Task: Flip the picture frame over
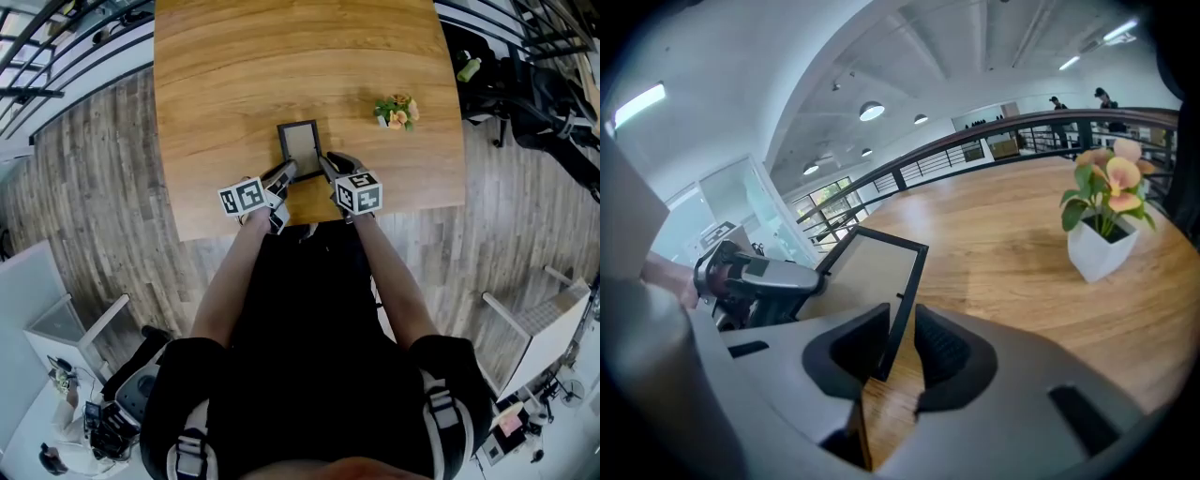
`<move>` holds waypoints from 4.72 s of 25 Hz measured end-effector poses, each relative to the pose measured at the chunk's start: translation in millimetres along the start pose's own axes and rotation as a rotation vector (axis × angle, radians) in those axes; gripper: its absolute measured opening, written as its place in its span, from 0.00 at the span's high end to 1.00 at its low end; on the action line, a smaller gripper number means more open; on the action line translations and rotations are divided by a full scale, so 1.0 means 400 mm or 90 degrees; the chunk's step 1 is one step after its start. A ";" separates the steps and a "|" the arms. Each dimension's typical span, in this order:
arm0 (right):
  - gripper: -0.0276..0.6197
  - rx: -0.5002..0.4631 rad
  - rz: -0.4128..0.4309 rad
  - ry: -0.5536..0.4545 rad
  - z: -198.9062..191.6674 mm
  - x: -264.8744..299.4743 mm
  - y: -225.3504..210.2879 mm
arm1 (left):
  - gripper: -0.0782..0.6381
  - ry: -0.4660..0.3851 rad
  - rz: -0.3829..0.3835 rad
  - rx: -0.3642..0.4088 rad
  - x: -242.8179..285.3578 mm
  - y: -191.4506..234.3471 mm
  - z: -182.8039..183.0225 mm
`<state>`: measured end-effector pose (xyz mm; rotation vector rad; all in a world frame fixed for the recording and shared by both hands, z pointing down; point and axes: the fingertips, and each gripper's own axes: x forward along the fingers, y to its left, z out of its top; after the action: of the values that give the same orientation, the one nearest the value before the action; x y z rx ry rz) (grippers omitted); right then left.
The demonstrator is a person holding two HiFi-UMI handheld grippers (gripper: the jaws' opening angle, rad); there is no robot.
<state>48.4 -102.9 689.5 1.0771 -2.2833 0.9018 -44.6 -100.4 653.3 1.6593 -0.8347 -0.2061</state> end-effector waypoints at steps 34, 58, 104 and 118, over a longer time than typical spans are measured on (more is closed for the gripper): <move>0.73 -0.595 -0.132 0.011 0.039 0.003 0.131 | 0.77 -0.086 0.068 -0.153 0.027 -0.040 0.064; 0.82 -0.355 -0.039 -0.020 0.055 0.006 0.140 | 0.68 -0.096 -0.027 -0.109 0.003 -0.059 0.118; 0.72 0.287 0.312 -0.146 0.082 -0.060 0.165 | 0.77 -0.137 -0.172 -0.171 0.011 -0.093 0.088; 0.53 0.241 0.220 -0.132 0.056 -0.064 0.087 | 0.78 -0.125 -0.156 -0.164 0.000 -0.071 0.089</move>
<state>33.2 -89.7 645.4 0.9726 -2.5872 1.4690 -52.9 -127.3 617.5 1.5092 -0.7139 -0.6303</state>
